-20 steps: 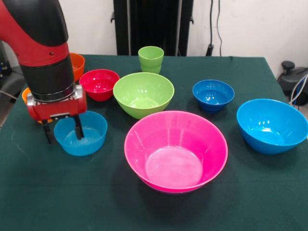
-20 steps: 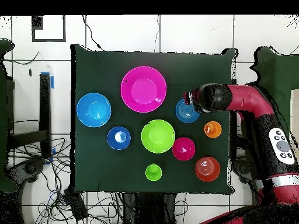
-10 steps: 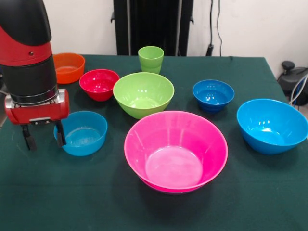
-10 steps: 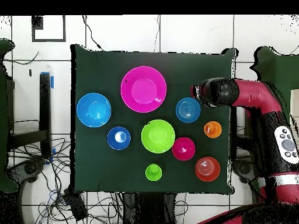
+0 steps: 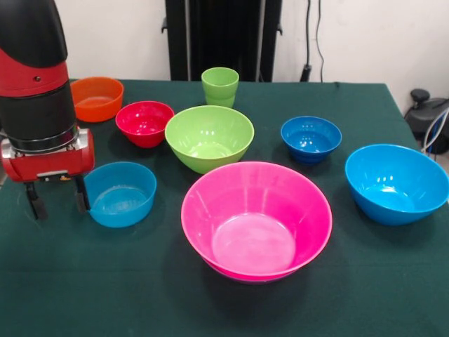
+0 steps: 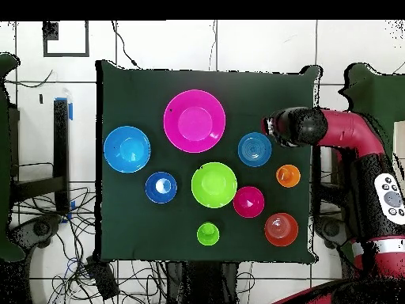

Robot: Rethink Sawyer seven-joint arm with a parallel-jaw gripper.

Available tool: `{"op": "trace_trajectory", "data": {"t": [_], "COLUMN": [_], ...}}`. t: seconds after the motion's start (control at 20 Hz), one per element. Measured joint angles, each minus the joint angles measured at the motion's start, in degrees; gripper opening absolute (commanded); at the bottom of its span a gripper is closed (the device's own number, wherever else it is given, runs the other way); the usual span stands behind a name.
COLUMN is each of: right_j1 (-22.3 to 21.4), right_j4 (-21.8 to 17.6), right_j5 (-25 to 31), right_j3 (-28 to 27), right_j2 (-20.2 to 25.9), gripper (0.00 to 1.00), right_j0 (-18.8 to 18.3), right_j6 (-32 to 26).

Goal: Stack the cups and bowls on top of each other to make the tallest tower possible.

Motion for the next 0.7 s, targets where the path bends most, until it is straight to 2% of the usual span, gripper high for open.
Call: {"op": "trace_trajectory", "data": {"t": [0.7], "right_j1": [1.34], "right_j4": [-0.24], "right_j5": [-0.01], "right_j3": [2.16], "right_j2": [-1.11], "gripper": [1.00], "right_j0": [0.01], "right_j6": [-0.65]}}
